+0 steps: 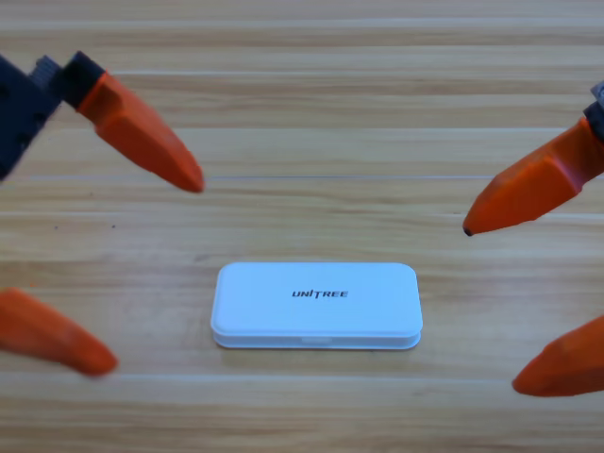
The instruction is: Clean up eraser and pencils
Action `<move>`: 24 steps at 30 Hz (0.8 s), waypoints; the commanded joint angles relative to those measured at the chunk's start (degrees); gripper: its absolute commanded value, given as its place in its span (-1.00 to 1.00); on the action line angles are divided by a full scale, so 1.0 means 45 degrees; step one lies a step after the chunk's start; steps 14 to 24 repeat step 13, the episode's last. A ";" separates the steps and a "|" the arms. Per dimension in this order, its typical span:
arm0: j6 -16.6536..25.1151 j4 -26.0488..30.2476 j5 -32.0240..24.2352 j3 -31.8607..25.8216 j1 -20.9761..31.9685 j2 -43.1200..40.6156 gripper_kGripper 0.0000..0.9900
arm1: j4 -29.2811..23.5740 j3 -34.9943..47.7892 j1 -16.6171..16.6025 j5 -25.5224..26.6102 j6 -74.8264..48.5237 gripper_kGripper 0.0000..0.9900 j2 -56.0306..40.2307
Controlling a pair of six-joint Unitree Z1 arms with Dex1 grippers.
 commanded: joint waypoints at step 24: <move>-0.0302 -0.1498 -0.0034 0.2069 -0.1037 -0.0610 1.00 | -0.0191 0.0423 0.0010 0.0149 0.0127 0.91 0.0370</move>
